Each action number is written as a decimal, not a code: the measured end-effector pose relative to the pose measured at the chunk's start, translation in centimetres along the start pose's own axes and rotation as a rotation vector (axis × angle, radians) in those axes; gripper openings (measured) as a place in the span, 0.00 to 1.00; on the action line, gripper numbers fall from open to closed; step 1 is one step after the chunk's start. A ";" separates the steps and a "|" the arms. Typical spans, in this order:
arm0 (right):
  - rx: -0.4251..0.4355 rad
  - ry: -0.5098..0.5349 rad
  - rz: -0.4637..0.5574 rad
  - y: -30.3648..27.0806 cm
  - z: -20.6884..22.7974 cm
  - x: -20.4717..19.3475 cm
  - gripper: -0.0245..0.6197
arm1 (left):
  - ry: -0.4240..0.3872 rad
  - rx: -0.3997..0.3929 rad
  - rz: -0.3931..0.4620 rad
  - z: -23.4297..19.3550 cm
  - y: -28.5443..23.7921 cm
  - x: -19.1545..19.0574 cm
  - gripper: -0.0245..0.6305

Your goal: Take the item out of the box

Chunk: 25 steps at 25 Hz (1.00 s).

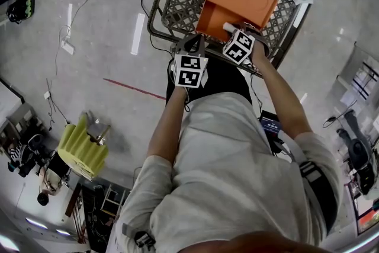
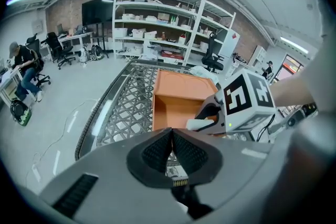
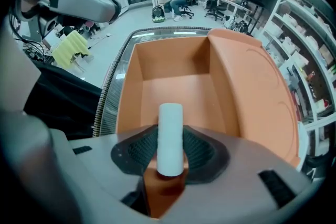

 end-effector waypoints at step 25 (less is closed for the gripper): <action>-0.306 -0.611 0.437 9.4 1.7 1.6 0.25 | -0.140 -0.135 0.037 0.0 -1.3 4.9 0.05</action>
Point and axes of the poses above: the fingertips, and each gripper's own axes: y backward along the fingers, z to its right, x out of its top, the point moved 5 cm from there along y, backward along the fingers, and after that the axes turned 1 degree about -y, right-handed, at the moved point
